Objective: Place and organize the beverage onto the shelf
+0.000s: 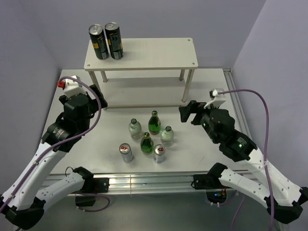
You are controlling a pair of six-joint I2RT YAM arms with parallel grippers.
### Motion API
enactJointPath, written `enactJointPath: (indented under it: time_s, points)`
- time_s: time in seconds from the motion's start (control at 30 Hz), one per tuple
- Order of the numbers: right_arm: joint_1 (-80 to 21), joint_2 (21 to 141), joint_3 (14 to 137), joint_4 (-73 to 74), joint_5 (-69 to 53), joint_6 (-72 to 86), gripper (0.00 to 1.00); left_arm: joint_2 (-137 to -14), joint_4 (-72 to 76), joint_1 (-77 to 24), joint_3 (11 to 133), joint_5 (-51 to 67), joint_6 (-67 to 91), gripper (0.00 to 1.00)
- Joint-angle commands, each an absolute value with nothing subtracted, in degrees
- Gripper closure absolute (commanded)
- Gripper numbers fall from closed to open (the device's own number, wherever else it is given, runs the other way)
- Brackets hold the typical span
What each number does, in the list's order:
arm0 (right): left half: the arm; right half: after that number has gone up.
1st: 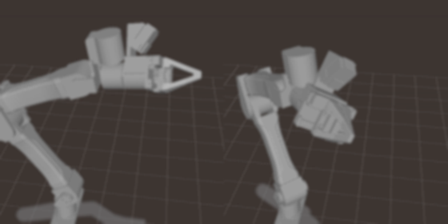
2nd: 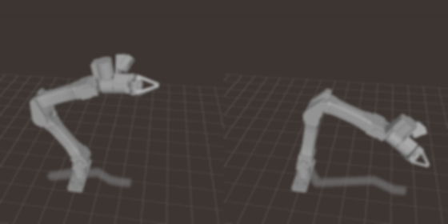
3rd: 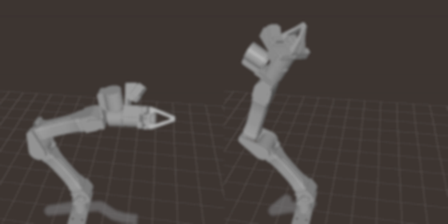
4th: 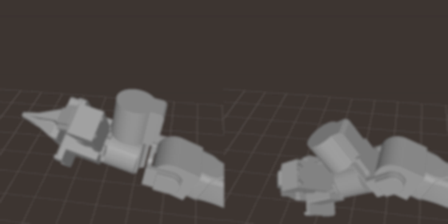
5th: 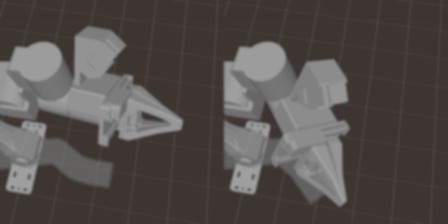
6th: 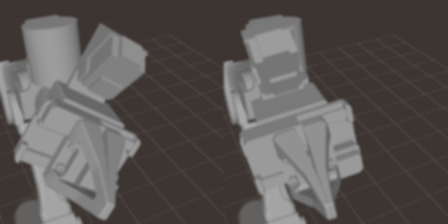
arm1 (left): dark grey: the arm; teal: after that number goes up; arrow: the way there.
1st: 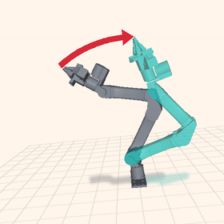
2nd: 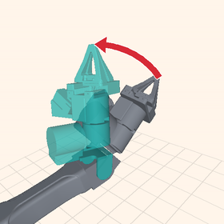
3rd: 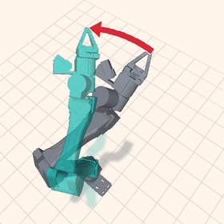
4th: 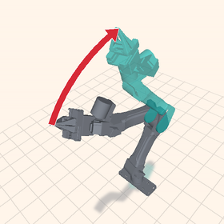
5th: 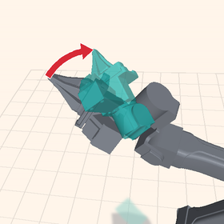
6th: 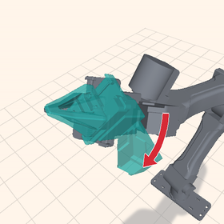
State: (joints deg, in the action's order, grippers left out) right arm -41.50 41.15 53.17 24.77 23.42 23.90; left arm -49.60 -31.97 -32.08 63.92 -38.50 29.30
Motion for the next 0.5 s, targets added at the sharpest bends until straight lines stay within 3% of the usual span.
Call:
enactJointPath:
  time_s: [0.0,0.27,0.47]
  points:
    - [-44.9,34.9,50.8,21.7,24.4,23.2,0.00,-50.6,-31.8,-32.3,63.2,-39.5,27.7,0.01]
    - [-55.4,31.9,47.6,26.7,23.5,30.0,0.02,-49.0,-30.9,-32.4,61.0,-39.0,26.6,0.01]
    - [-70.8,31.5,46.4,37.7,41.5,43.5,0.02,-49.0,-30.9,-32.3,60.6,-39.5,26.7,0.01]
